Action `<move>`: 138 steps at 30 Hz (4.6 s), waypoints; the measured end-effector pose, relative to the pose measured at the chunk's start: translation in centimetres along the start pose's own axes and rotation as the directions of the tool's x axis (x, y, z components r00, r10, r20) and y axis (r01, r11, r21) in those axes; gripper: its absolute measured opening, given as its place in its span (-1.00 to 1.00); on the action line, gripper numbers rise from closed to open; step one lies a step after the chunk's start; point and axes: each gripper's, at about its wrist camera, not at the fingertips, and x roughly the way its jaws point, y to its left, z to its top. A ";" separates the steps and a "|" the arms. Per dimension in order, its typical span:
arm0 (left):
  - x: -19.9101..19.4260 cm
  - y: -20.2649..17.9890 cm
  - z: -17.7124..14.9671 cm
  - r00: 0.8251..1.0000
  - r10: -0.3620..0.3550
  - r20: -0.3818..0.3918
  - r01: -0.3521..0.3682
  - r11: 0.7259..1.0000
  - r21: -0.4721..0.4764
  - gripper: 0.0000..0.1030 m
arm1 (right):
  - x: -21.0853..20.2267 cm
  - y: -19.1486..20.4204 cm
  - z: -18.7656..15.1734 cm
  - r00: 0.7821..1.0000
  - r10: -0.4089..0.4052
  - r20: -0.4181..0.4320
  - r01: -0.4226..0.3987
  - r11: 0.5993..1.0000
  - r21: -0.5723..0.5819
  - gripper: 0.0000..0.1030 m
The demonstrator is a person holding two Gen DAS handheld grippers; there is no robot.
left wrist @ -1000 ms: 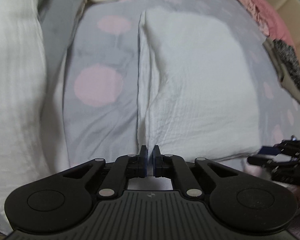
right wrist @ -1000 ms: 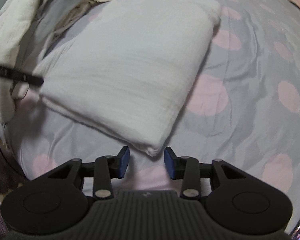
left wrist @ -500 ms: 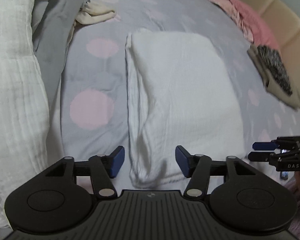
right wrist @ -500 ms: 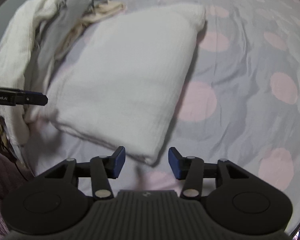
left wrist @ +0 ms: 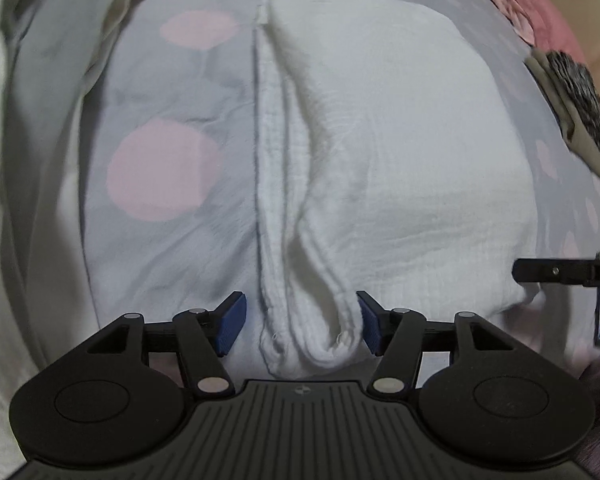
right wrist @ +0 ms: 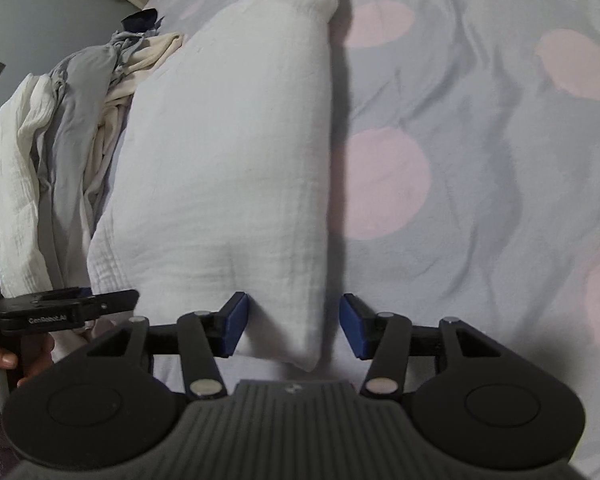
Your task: Fold clothes
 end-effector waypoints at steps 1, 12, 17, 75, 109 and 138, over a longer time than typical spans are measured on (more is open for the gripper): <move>-0.1 -0.1 0.1 1.000 -0.012 0.001 0.012 1.000 0.000 -0.20 | 0.2 0.3 0.1 1.000 0.006 -0.010 -0.006 1.000 -0.008 -0.18; -4.8 -1.7 -0.8 0.995 -0.093 0.041 0.091 0.995 0.046 -0.79 | -3.5 1.5 0.3 1.000 -0.006 -0.025 0.006 1.000 -0.019 -0.70; -5.9 -3.2 -1.7 0.991 -0.135 0.005 0.134 0.990 0.042 -0.79 | -5.9 1.9 -0.9 0.996 -0.005 -0.088 0.002 0.999 -0.045 -0.70; 3.6 -1.5 4.9 0.964 -0.135 0.230 0.150 0.987 -0.049 -0.28 | 1.3 -2.4 5.9 0.998 0.015 0.061 -0.017 0.999 0.029 0.33; -8.5 -16.6 3.8 0.776 -0.348 0.526 0.204 0.927 0.313 -0.77 | -19.1 -2.3 -4.1 0.820 0.041 0.571 0.005 0.997 -0.079 -0.55; 1.2 -52.8 3.5 0.637 -0.756 0.150 0.432 0.512 0.743 -0.77 | -49.2 -23.8 -11.8 0.601 -0.388 0.699 0.454 0.885 0.101 -0.55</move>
